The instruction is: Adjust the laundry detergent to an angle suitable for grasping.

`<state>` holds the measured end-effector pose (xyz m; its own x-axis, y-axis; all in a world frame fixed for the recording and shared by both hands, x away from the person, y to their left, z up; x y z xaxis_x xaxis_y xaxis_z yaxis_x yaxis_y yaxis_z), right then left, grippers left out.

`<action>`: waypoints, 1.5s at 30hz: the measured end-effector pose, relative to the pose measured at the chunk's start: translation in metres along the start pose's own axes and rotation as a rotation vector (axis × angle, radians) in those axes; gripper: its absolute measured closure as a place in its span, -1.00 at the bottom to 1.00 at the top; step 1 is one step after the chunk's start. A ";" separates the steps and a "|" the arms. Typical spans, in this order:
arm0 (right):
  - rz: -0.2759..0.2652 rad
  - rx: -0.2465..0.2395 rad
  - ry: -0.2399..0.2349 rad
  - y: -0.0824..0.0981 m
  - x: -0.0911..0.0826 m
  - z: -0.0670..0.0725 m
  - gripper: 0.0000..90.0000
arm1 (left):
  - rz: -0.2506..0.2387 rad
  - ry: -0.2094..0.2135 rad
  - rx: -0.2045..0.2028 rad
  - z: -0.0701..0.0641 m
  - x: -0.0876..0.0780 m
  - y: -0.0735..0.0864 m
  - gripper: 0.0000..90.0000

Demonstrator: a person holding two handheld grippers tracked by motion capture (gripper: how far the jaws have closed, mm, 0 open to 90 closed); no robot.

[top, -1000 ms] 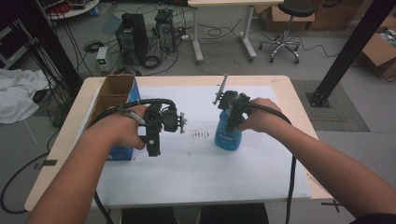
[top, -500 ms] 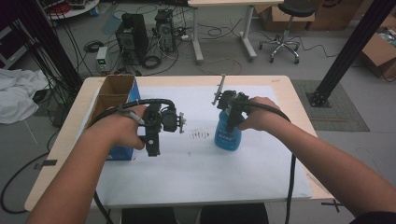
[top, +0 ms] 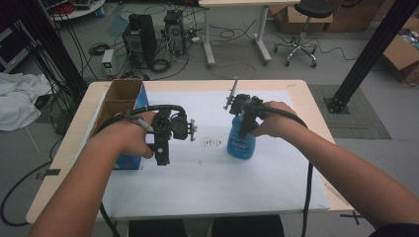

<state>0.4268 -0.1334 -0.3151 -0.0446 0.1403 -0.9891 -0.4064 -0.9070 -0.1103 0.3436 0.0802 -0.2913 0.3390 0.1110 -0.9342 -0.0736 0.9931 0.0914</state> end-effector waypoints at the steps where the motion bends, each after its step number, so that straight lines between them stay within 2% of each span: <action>1: 0.006 -0.001 -0.002 0.000 -0.001 0.000 -0.21 | 0.000 -0.001 0.000 0.000 0.000 0.000 -1.00; 14: 0.009 -0.006 -0.025 -0.002 0.000 -0.001 -0.26 | 0.006 -0.006 -0.004 0.000 0.000 0.002 -1.00; 25: 0.005 0.004 -0.036 0.000 0.000 -0.002 -0.43 | 0.010 -0.004 -0.001 0.000 0.001 0.001 -1.00; 35: -0.008 0.005 -0.033 0.002 -0.006 -0.003 -0.49 | 0.011 -0.004 0.002 0.000 -0.001 -0.001 -1.00; 45: -0.025 0.006 -0.012 0.005 -0.009 -0.003 -0.69 | 0.014 -0.002 0.002 -0.001 -0.002 -0.001 -1.00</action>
<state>0.4281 -0.1403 -0.3069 -0.0451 0.1675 -0.9848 -0.4126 -0.9009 -0.1343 0.3418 0.0785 -0.2900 0.3399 0.1250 -0.9321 -0.0768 0.9915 0.1050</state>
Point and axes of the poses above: each handheld gripper's, and its own axes: x roughly forward along the jaws, y roughly out of its underside, z roughly to its left, the point moved 2 cm from there along x, roughly forward along the jaws, and after that the axes turned 11 degrees about -y, right-handed, at the moved point
